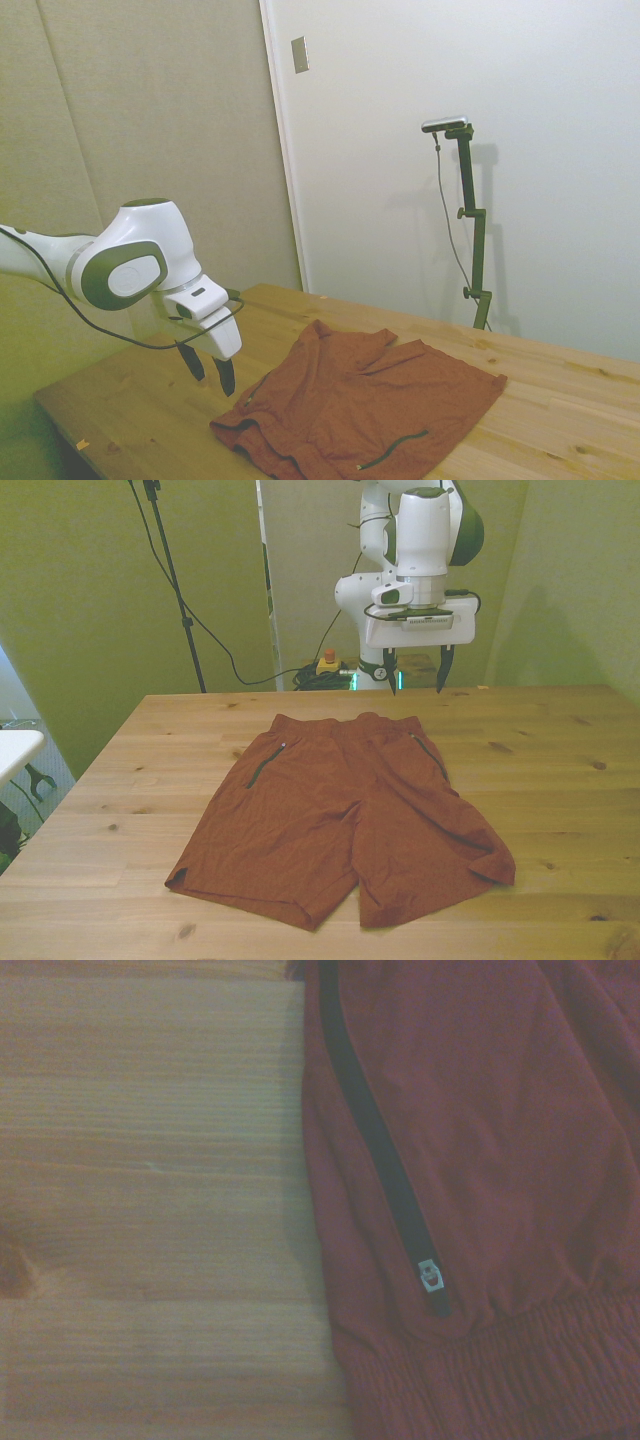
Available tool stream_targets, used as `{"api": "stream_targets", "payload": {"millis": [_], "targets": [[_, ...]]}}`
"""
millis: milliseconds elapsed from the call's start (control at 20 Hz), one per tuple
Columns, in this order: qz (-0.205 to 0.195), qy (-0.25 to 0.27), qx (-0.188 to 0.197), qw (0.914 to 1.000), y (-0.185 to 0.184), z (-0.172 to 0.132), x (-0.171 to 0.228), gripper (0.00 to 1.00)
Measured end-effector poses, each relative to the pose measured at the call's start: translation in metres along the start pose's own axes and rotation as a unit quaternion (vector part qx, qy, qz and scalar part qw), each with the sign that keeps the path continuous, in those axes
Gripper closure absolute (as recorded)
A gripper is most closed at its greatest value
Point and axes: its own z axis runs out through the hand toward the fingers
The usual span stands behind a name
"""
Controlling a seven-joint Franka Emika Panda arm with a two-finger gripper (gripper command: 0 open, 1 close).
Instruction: Fold the shorts
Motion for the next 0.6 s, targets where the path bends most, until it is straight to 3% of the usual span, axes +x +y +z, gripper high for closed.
{"api": "stream_targets", "payload": {"millis": [200,350,450,600], "targets": [[-0.003,0.011,-0.014,0.9998,-0.008,0.007,-0.005,0.0],[-0.021,0.066,-0.066,0.9954,-0.044,0.022,-0.048,0.0],[-0.033,0.109,-0.096,0.9888,-0.067,0.034,-0.086,0.0],[-0.043,0.183,-0.151,0.9705,-0.08,0.043,-0.117,0.0]]}}
